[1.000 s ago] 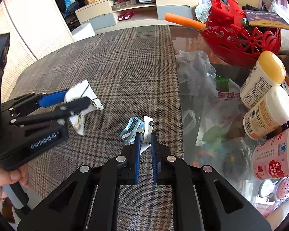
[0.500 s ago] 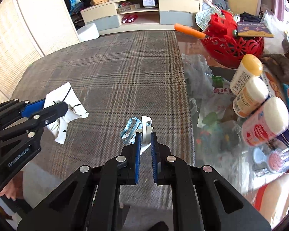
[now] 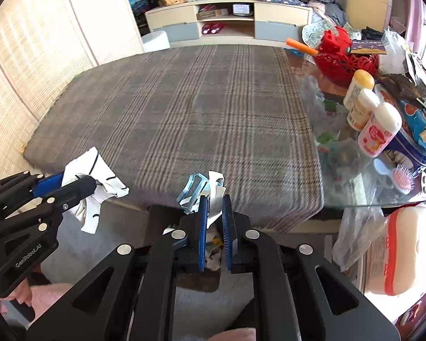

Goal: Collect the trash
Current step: 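Lift both held pieces and carry them over the black bin, then open both tools to drop the pieces into the bin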

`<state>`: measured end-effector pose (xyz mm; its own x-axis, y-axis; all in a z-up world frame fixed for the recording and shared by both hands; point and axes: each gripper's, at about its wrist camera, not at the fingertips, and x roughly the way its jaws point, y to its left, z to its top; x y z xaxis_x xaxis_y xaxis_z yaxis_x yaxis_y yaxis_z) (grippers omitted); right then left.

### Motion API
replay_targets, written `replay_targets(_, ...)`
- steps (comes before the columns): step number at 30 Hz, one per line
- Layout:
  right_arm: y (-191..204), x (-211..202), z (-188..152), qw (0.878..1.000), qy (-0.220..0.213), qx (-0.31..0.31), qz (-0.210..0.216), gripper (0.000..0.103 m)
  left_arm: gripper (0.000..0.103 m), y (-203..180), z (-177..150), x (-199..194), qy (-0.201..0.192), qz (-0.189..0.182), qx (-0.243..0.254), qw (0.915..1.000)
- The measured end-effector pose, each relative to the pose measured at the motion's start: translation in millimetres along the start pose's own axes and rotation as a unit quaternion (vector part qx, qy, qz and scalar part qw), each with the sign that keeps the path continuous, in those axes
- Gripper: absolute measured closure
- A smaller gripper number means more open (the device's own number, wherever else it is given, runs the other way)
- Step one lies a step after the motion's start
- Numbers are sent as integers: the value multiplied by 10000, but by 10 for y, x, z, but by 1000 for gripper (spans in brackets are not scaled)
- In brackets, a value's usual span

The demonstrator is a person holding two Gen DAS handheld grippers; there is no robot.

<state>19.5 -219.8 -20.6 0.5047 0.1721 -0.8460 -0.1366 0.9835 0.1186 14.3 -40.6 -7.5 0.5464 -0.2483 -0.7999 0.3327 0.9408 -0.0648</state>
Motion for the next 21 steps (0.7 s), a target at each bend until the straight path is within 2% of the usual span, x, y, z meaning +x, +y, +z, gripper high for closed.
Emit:
replay_targets(7, 179, 222, -453, 9995, 221, 44, 232, 91, 83, 71, -598, 129, -76, 17, -49, 10000)
replay_targets(14, 180, 619, -804, 9984, 472, 120, 286, 91, 83, 159, -1076, 567, 264, -250, -387, 9986)
replay_targets(21, 117, 960, -999, 9977, 511, 266, 345, 91, 83, 217, -1314, 931, 609, -317, -492, 9964)
